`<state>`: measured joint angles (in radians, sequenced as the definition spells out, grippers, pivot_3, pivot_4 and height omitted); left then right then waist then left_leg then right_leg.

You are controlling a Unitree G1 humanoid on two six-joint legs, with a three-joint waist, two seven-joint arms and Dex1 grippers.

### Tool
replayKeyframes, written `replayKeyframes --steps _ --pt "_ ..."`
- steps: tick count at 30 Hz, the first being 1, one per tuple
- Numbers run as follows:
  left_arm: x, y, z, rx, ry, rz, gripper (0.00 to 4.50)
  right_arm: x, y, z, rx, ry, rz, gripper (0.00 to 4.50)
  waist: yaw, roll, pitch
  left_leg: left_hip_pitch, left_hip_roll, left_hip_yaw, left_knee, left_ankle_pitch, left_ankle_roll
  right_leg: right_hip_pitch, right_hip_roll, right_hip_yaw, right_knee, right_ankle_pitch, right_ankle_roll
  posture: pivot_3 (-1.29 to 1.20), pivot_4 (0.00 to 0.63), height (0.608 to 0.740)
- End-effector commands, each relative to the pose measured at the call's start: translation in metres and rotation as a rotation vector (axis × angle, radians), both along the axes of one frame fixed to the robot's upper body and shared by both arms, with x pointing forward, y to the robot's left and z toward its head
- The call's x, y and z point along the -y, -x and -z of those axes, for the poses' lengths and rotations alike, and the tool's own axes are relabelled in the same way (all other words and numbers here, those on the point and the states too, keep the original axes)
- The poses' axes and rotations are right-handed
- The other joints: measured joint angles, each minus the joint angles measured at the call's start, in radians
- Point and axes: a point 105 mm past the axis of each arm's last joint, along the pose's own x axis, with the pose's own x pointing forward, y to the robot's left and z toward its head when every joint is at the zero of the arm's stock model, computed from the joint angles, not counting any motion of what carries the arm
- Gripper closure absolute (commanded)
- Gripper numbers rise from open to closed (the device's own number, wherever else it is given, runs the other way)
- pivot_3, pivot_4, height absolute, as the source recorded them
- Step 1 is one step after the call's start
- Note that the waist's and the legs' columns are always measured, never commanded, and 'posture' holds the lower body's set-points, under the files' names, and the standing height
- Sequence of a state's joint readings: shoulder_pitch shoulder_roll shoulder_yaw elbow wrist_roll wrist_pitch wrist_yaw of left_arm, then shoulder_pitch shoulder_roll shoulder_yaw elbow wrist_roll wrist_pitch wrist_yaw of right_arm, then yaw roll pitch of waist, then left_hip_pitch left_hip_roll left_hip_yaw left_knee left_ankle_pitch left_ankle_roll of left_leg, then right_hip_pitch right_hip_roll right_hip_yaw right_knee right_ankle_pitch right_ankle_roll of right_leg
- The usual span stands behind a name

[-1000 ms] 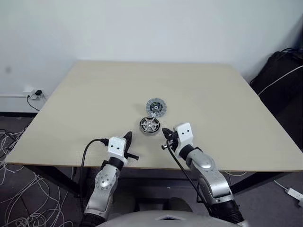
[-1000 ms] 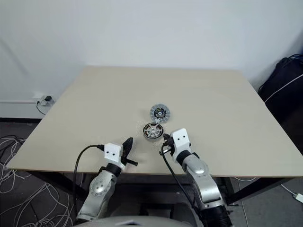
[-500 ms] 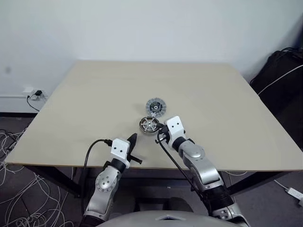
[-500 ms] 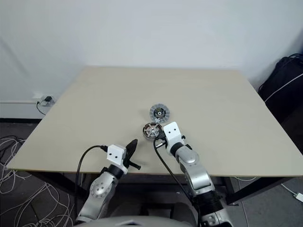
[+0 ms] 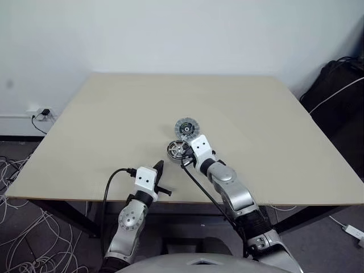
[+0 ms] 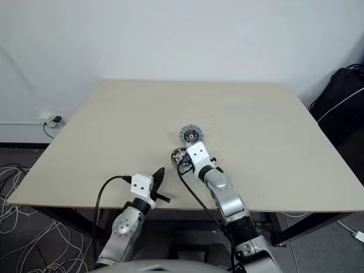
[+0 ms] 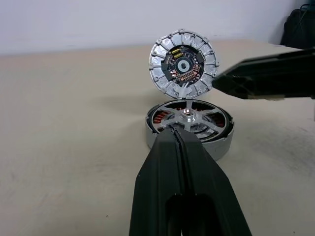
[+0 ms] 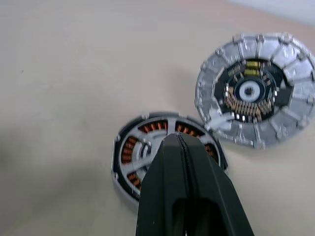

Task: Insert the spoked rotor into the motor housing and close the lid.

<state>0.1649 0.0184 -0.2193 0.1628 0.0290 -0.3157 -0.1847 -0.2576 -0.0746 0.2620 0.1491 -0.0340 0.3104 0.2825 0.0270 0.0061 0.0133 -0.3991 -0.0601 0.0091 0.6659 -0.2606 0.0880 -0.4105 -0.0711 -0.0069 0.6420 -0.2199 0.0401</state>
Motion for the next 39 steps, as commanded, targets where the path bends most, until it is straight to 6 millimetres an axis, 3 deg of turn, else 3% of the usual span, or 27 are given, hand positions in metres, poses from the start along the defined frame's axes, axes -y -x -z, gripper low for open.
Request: replayKeyframes --steps 1,6,9,17,19,21,30,34,39 --pt "0.007 -0.004 -0.011 0.051 0.023 0.015 4.46 -0.002 -0.014 -0.018 0.072 -0.009 0.003 4.50 0.000 0.000 0.000 0.000 0.000 0.000 0.000 0.000 0.000 0.000 0.000 0.000 0.000 0.000 0.000 0.00 0.000 0.740" --pt "0.009 -0.005 -0.012 0.052 0.035 0.022 4.46 -0.006 -0.025 -0.022 0.082 -0.013 0.004 4.50 -0.003 0.000 0.000 0.000 0.000 0.000 -0.001 0.000 0.000 0.000 0.000 0.000 0.000 0.000 0.000 0.00 0.000 0.740" --pt "0.010 -0.005 -0.012 0.052 0.039 0.024 4.46 -0.005 -0.031 -0.015 0.055 -0.012 0.018 4.50 -0.006 0.000 0.000 0.000 0.000 0.000 -0.001 0.000 0.000 -0.001 0.000 0.000 0.000 0.000 0.000 0.00 0.000 0.740" --pt "0.012 -0.004 -0.014 0.054 0.055 0.026 4.46 0.002 -0.025 0.039 -0.146 0.104 0.026 4.50 -0.013 0.004 -0.002 0.000 0.000 0.000 -0.002 0.000 0.000 -0.001 0.000 0.000 0.000 0.000 0.000 0.00 0.000 0.740" --pt "0.011 -0.004 -0.014 0.052 0.057 0.024 4.46 0.003 -0.021 0.044 -0.174 0.116 0.021 4.50 -0.014 0.006 -0.005 0.001 0.000 0.000 -0.002 0.000 0.000 0.000 0.000 0.001 0.000 0.000 0.000 0.00 0.000 0.740" --pt "0.011 -0.003 -0.014 0.050 0.057 0.023 4.46 0.001 -0.021 0.039 -0.157 0.102 0.015 4.50 -0.014 0.009 -0.007 0.002 0.000 0.000 -0.002 0.000 0.000 0.000 0.000 0.001 0.000 0.000 -0.001 0.00 0.000 0.740" --pt "0.014 -0.005 -0.014 0.051 0.061 0.039 4.46 -0.013 -0.027 -0.020 0.044 -0.042 -0.044 4.50 -0.014 0.010 -0.007 0.002 0.000 0.000 -0.002 0.000 0.000 0.000 0.000 0.001 0.001 0.000 0.000 0.00 0.000 0.740" --pt "0.015 -0.005 -0.014 0.050 0.061 0.045 4.46 -0.021 -0.028 -0.025 0.070 -0.045 -0.058 4.50 -0.014 0.010 -0.007 0.002 0.000 0.000 -0.002 0.000 0.000 0.000 0.000 0.001 0.001 0.000 0.000 0.00 0.000 0.740" --pt "0.013 -0.005 -0.015 0.053 0.059 0.041 4.46 -0.032 -0.029 -0.018 0.049 -0.033 -0.076 4.50 -0.014 0.010 -0.007 0.002 0.000 0.000 -0.002 0.000 0.000 0.000 0.000 0.001 0.001 0.000 0.000 0.00 0.000 0.740"
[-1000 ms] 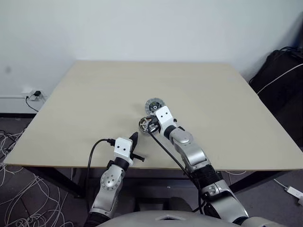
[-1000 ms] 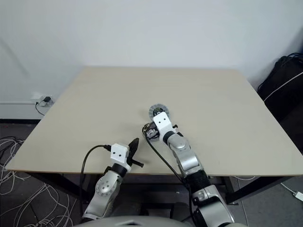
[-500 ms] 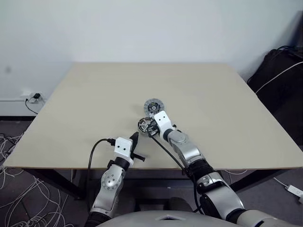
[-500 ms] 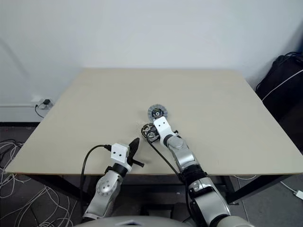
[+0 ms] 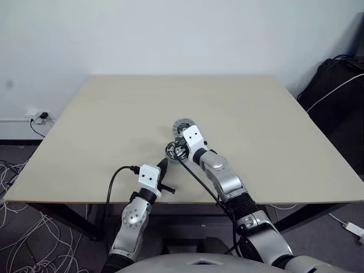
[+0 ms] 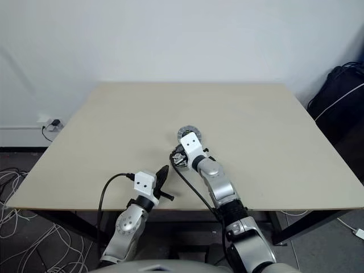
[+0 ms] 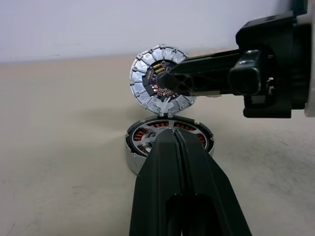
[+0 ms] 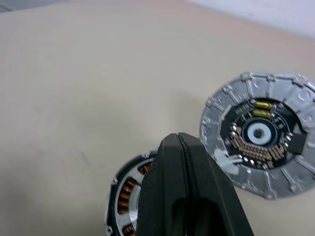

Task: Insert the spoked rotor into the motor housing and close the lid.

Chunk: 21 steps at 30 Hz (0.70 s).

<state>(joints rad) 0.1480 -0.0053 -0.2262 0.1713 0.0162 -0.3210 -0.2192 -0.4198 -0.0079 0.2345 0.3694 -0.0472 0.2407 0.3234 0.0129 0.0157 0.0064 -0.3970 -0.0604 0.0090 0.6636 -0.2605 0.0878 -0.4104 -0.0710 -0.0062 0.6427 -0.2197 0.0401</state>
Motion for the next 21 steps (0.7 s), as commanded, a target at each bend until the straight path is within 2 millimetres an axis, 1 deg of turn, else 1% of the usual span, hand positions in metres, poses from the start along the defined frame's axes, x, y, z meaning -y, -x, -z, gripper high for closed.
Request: replayKeyframes --steps 1,3,5,6,8,10,11,14,16,19,21 --pt "0.002 -0.003 -0.010 0.041 0.025 0.000 4.46 -0.009 -0.007 -0.010 0.036 -0.014 -0.011 4.50 0.000 0.000 0.000 0.000 0.000 0.000 0.000 0.000 0.000 0.000 0.000 0.000 0.000 0.000 0.000 0.00 0.000 0.740" --pt "0.002 -0.003 -0.010 0.041 0.026 -0.004 4.46 -0.007 -0.010 0.002 -0.008 0.003 0.014 4.50 0.000 0.000 0.000 0.000 0.000 0.000 0.000 0.000 0.000 0.000 0.000 0.000 0.000 0.000 0.000 0.00 0.000 0.740" --pt "0.001 -0.002 -0.010 0.041 0.027 -0.008 4.46 0.002 -0.013 0.021 -0.069 0.068 0.059 4.50 0.000 0.000 0.000 0.000 0.000 0.000 0.000 0.000 0.000 0.000 0.000 0.000 0.000 0.000 0.000 0.00 0.000 0.740" --pt "0.001 -0.001 -0.010 0.041 0.028 -0.010 4.46 0.005 -0.013 0.027 -0.087 0.089 0.074 4.50 0.000 0.000 0.000 0.000 0.000 0.000 0.000 0.000 0.000 0.000 0.000 0.000 0.000 0.000 0.000 0.00 0.000 0.740" --pt "0.000 -0.001 -0.010 0.040 0.029 -0.013 4.46 0.010 -0.013 0.036 -0.129 0.108 0.098 4.50 0.000 0.000 0.000 0.000 0.000 0.000 -0.001 0.000 0.000 0.000 0.000 0.000 0.000 0.000 0.000 0.00 0.000 0.740" --pt "0.000 -0.001 -0.009 0.039 0.030 -0.015 4.46 0.013 -0.012 0.039 -0.145 0.116 0.103 4.50 -0.001 0.000 0.000 0.000 0.000 0.000 -0.001 0.000 0.000 0.000 0.000 0.001 0.000 0.000 0.000 0.00 0.000 0.740" --pt "0.000 0.000 -0.009 0.038 0.031 -0.015 4.46 0.014 -0.011 0.038 -0.141 0.121 0.098 4.50 -0.001 0.000 0.000 0.000 0.000 0.000 -0.001 0.000 0.000 0.000 0.000 0.000 0.000 0.000 0.000 0.00 0.000 0.740" --pt "0.002 0.000 -0.009 0.037 0.034 -0.010 4.46 0.012 -0.009 0.025 -0.109 0.093 0.046 4.50 0.001 0.001 0.000 0.000 0.000 0.000 -0.001 0.000 0.000 0.000 0.000 0.000 0.000 0.000 -0.001 0.00 0.000 0.740" --pt "0.003 -0.001 -0.010 0.040 0.037 -0.005 4.46 0.009 -0.004 0.010 -0.060 0.095 -0.044 4.50 0.001 0.001 0.000 0.000 0.000 0.000 -0.001 0.000 0.000 0.000 -0.001 0.000 0.000 -0.001 -0.001 0.00 0.000 0.740" --pt "0.003 -0.001 -0.010 0.044 0.036 0.002 4.46 0.008 0.008 -0.008 0.000 0.149 -0.209 4.50 0.001 0.001 0.000 -0.001 -0.001 0.000 -0.001 0.000 0.000 -0.001 -0.001 0.000 -0.001 -0.001 -0.001 0.00 0.000 0.740" --pt "0.001 0.000 -0.009 0.044 0.028 0.004 4.50 0.013 0.015 -0.014 0.007 0.203 -0.292 4.11 0.001 0.000 0.000 -0.002 -0.001 0.000 -0.001 0.000 0.000 -0.001 -0.001 0.000 -0.001 -0.001 -0.001 0.00 0.000 0.740"
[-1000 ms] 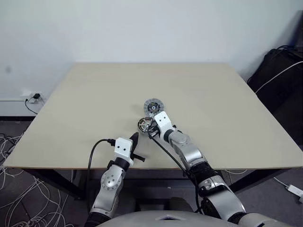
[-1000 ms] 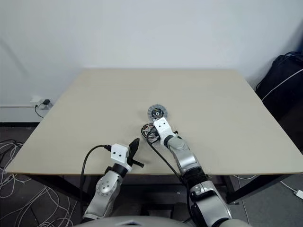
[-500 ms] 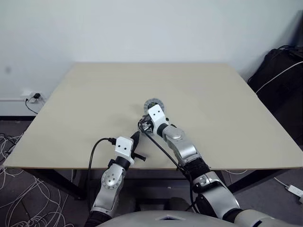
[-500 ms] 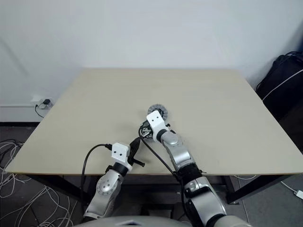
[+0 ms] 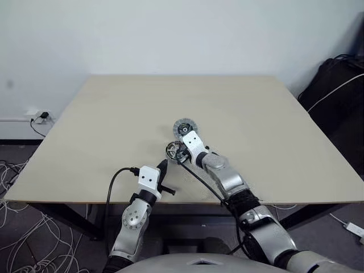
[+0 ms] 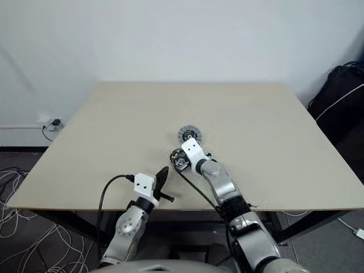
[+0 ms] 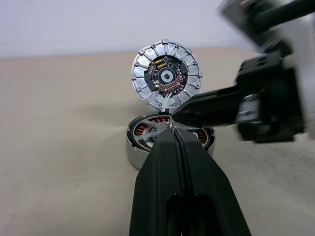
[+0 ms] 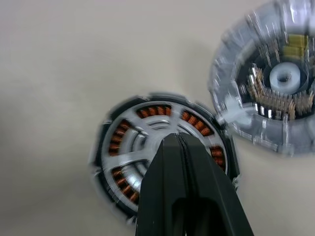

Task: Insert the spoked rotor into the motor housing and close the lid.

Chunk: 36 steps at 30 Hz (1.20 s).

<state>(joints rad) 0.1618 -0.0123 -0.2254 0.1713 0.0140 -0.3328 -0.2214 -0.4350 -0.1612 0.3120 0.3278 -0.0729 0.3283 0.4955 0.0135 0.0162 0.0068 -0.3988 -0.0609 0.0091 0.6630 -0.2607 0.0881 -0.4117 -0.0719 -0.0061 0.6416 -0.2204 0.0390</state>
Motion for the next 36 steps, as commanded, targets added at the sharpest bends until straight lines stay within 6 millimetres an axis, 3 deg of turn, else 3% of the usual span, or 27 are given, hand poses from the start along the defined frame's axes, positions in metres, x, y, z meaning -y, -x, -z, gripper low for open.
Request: replayKeyframes --steps 1,7,18,31,36 --pt "0.000 -0.003 -0.009 0.045 0.013 0.007 4.50 -0.004 0.008 -0.027 0.055 0.041 -0.165 3.91 0.001 0.000 0.000 0.000 0.000 0.000 0.000 0.000 0.000 0.000 0.000 0.000 0.000 0.000 0.000 0.00 0.000 0.740" --pt "-0.009 0.000 -0.004 0.037 -0.016 -0.002 4.50 0.008 0.012 -0.021 0.040 0.241 -0.284 1.99 0.003 -0.001 0.000 0.000 0.000 -0.001 0.000 0.000 0.000 0.000 -0.001 -0.001 0.000 0.000 -0.001 0.00 0.000 0.740" --pt "-0.020 0.004 -0.001 0.027 -0.029 -0.042 4.50 -0.016 0.012 -0.010 0.023 0.328 -0.410 1.99 0.008 -0.002 0.001 -0.001 0.000 -0.001 0.000 0.000 0.000 0.000 -0.001 -0.002 0.000 0.000 -0.001 0.00 0.000 0.740" --pt "-0.018 0.007 -0.001 0.027 -0.001 -0.064 4.50 -0.001 -0.002 0.009 -0.040 0.361 -0.345 1.99 0.006 -0.002 0.001 -0.001 0.000 -0.001 0.000 0.000 0.000 0.000 -0.001 -0.002 0.000 0.000 -0.001 0.00 0.000 0.740" --pt "-0.015 0.006 -0.001 0.026 0.004 -0.060 4.50 0.002 -0.004 0.008 -0.041 0.355 -0.332 3.26 0.006 -0.002 0.001 -0.001 0.000 -0.001 0.000 0.000 0.000 0.000 -0.002 -0.002 0.000 0.000 -0.001 0.00 0.000 0.740"
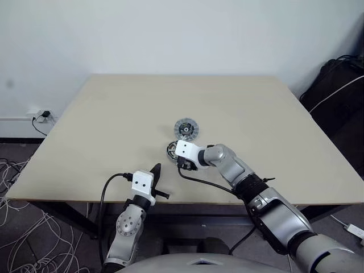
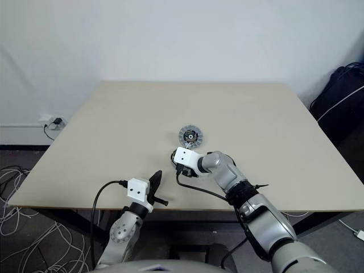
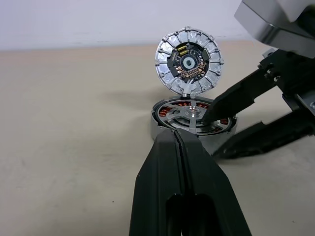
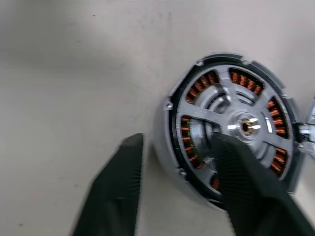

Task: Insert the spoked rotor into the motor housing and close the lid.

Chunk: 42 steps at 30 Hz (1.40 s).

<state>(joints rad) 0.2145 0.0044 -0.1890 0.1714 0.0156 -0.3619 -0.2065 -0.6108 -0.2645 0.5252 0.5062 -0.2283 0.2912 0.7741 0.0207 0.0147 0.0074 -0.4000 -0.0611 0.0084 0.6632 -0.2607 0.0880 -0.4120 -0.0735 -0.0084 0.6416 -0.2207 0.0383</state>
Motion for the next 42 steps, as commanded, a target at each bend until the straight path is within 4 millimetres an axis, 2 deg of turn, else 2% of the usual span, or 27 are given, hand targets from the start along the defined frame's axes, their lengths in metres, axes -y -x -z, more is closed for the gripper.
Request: replayKeyframes --steps 1,4,13,16,26,34,36,42 --pt "0.004 -0.004 -0.011 0.049 0.023 0.004 4.50 0.002 -0.010 -0.013 0.042 -0.017 0.019 3.54 -0.001 0.000 0.000 0.000 0.000 0.000 0.000 0.000 0.000 0.000 0.000 0.000 0.000 0.000 0.000 0.00 0.000 0.740" --pt "0.004 -0.004 -0.010 0.047 0.024 0.006 4.50 0.002 -0.010 -0.013 0.044 -0.021 0.023 4.40 0.001 0.000 0.000 0.000 0.000 0.000 0.000 0.000 0.000 0.000 0.000 0.000 0.001 0.000 0.000 0.00 0.000 0.740" --pt "0.006 -0.005 -0.009 0.044 0.029 0.012 4.50 0.007 -0.010 -0.014 0.036 -0.025 0.038 4.41 0.002 0.000 0.000 0.000 0.000 0.000 0.000 0.000 0.000 0.000 -0.001 -0.001 0.000 0.000 0.000 0.00 0.000 0.740" --pt "0.007 -0.005 -0.009 0.044 0.033 0.009 4.50 0.015 -0.003 -0.017 0.001 -0.052 0.054 4.41 0.008 0.000 0.000 0.000 0.000 0.000 0.000 0.000 0.000 0.000 -0.001 -0.001 0.000 0.000 0.000 0.00 0.000 0.740" --pt "0.006 -0.001 -0.004 0.027 0.043 0.003 4.50 0.035 0.055 -0.025 -0.082 -0.132 0.070 4.41 0.026 0.001 -0.001 -0.009 0.000 -0.002 0.000 -0.002 0.004 -0.003 -0.002 -0.004 -0.009 0.000 0.001 0.00 0.000 0.740" --pt "0.009 -0.002 -0.004 0.020 0.046 0.024 4.50 0.048 0.088 -0.028 -0.146 -0.170 0.198 4.41 0.031 0.000 -0.001 -0.012 -0.001 -0.002 0.001 -0.004 0.007 -0.003 -0.003 -0.005 -0.014 0.001 0.002 0.00 0.000 0.740" --pt "0.010 -0.002 -0.004 0.019 0.047 0.028 4.50 0.049 0.091 -0.028 -0.153 -0.177 0.224 4.41 0.032 0.000 -0.001 -0.012 -0.001 -0.002 0.001 -0.004 0.007 -0.003 -0.003 -0.005 -0.015 0.001 0.002 0.00 0.000 0.740" --pt "0.011 -0.003 -0.004 0.020 0.047 0.042 4.50 0.041 0.077 -0.028 -0.183 -0.272 0.444 4.41 0.032 0.000 -0.001 -0.012 -0.001 -0.002 0.002 -0.004 0.007 -0.002 -0.003 -0.005 -0.014 0.002 0.004 0.00 0.000 0.740"
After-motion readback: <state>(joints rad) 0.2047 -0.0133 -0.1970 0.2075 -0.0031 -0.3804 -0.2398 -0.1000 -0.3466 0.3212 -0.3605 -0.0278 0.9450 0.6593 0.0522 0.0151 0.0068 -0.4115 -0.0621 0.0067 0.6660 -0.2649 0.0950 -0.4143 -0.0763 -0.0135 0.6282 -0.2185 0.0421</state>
